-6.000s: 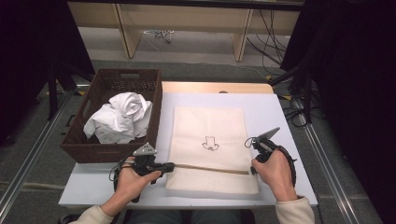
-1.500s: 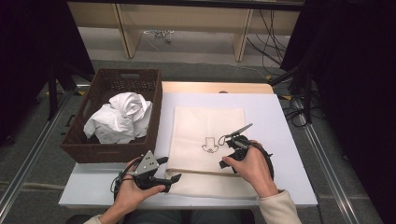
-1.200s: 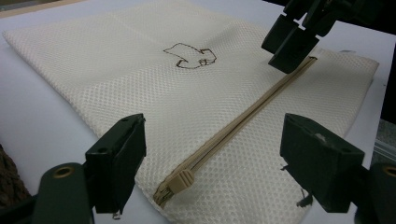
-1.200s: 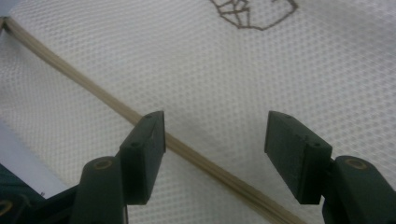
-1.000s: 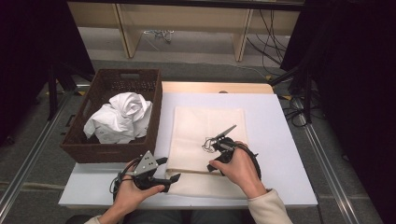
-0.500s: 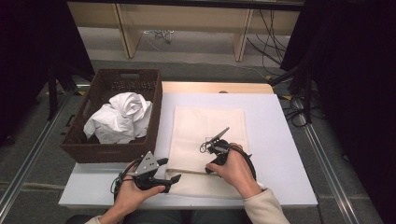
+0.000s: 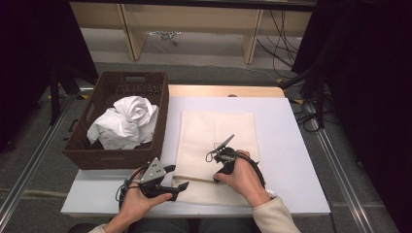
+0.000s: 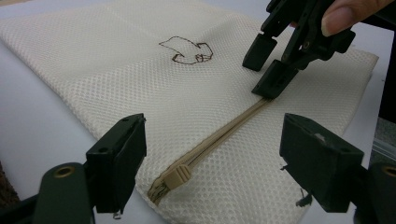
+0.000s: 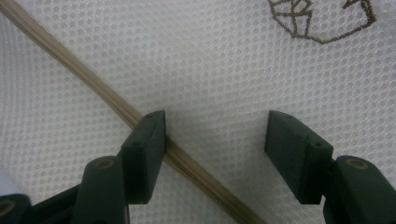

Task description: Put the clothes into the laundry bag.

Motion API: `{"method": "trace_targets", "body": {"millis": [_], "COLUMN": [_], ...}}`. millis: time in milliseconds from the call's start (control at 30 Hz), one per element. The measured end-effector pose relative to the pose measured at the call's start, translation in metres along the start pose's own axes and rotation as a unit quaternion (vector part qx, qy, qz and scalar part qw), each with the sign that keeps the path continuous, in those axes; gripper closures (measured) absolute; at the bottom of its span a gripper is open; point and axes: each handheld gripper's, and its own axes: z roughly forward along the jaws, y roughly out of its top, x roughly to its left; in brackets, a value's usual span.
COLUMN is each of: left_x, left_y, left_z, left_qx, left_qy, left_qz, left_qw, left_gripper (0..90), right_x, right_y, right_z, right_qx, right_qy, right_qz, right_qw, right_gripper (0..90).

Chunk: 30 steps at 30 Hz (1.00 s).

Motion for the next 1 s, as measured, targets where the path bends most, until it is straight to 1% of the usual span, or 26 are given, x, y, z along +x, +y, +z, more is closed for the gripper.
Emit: {"method": "trace_targets", "body": {"millis": [33,67,100,167,200,267,300,333,367,400,433,467,500,567,600,633,667,767,800,833,867,900,933,967,1000], "left_x": [0.000,0.001,0.001,0.001,0.000,0.000,0.002,0.002,0.001,0.001,0.001,0.001,0.001,0.002,0.002,0.002,0.002,0.002,0.002,0.002,0.002,0.001,0.001,0.000,0.002], "left_y": [0.000,0.001,0.001,0.000,0.000,0.000,0.000,0.000,0.000,0.000,0.000,0.000,0.000,0.000,0.000,0.000,0.000,0.000,0.000,0.000,0.000,-0.001,-0.001,-0.001,0.000], "left_z": [0.000,0.000,-0.001,0.000,0.000,0.000,0.000,0.000,-0.001,0.000,0.000,0.000,0.000,0.000,0.000,0.000,0.000,0.000,0.000,-0.001,-0.001,0.000,0.000,0.000,0.000], "left_qx": [0.000,0.000,0.001,0.000,0.001,0.001,0.001,0.001,0.001,0.000,0.000,0.000,0.000,0.000,0.000,0.000,0.000,-0.001,-0.001,-0.001,-0.001,-0.001,-0.001,-0.003,-0.003], "left_qy": [0.000,0.000,0.004,0.000,0.000,0.000,0.000,0.000,0.004,0.004,0.004,0.003,0.004,0.004,0.004,0.004,0.005,0.006,0.006,0.007,0.007,0.008,0.008,0.007,0.006], "left_qz": [0.000,0.012,0.014,0.014,0.000,0.002,0.014,0.014,0.014,0.013,0.013,0.013,0.012,0.012,0.013,0.012,0.012,0.010,0.010,0.011,0.011,-0.004,-0.004,-0.006,0.005], "left_qw": [1.0000,0.9999,0.9999,0.9999,1.0000,1.0000,0.9999,0.9999,0.9999,0.9999,0.9999,0.9999,0.9999,0.9999,0.9999,0.9999,0.9999,0.9999,0.9999,0.9999,0.9999,1.0000,1.0000,1.0000,1.0000], "left_gripper": [22.5,22.5,22.5,22.5,22.5,22.5,22.5,22.5,22.5,22.5,22.6,22.6,22.6,22.6,22.6,22.6,22.7,22.8,22.8,22.8,23.0,23.0,23.2,23.2,23.2], "right_x": [0.000,0.000,0.002,0.002,0.001,0.002,0.002,0.002,0.001,0.000,0.000,0.002,-0.001,-0.001,-0.003,-0.003,-0.004,-0.004,-0.004,-0.004,-0.006,-0.007,-0.007,-0.008,-0.009], "right_y": [0.000,0.000,0.000,0.000,0.000,-0.001,0.000,0.000,0.000,0.000,0.000,0.000,0.000,0.000,0.000,0.000,0.000,0.000,0.000,0.000,0.000,0.000,0.000,0.000,-0.001], "right_z": [0.000,0.001,0.001,0.001,0.001,0.001,0.000,0.000,0.000,0.000,0.000,-0.001,-0.001,-0.001,-0.002,-0.002,-0.002,-0.002,-0.002,-0.002,-0.002,-0.002,-0.002,-0.003,-0.003], "right_qx": [0.001,-0.002,-0.002,-0.006,-0.005,-0.001,0.005,0.005,0.000,0.003,0.003,0.007,0.003,0.003,0.000,0.000,0.000,0.001,-0.001,-0.001,-0.002,-0.005,-0.005,-0.005,-0.005], "right_qy": [-0.002,-0.005,-0.005,-0.009,-0.009,-0.010,-0.012,-0.012,-0.014,-0.012,-0.012,-0.012,-0.010,-0.011,-0.023,-0.023,-0.018,-0.020,-0.021,-0.021,-0.023,-0.022,-0.022,-0.022,-0.020], "right_qz": [-0.001,-0.012,-0.008,-0.007,-0.011,-0.017,-0.026,-0.026,-0.037,-0.038,-0.038,-0.027,-0.029,-0.025,-0.030,-0.030,-0.020,-0.021,-0.020,-0.020,-0.015,-0.015,-0.015,-0.007,-0.003], "right_qw": [1.0000,0.9999,1.0000,0.9999,0.9999,0.9998,0.9996,0.9996,0.9992,0.9992,0.9992,0.9995,0.9995,0.9996,0.9993,0.9993,0.9996,0.9996,0.9996,0.9996,0.9996,0.9996,0.9996,0.9997,0.9998], "right_gripper": [39.5,39.5,39.5,40.0,40.2,40.7,41.9,41.9,42.1,44.0,44.0,45.0,48.4,50.0,58.2,58.2,59.3,60.0,62.8,62.8,66.2,67.8,67.8,69.8,71.7]}}
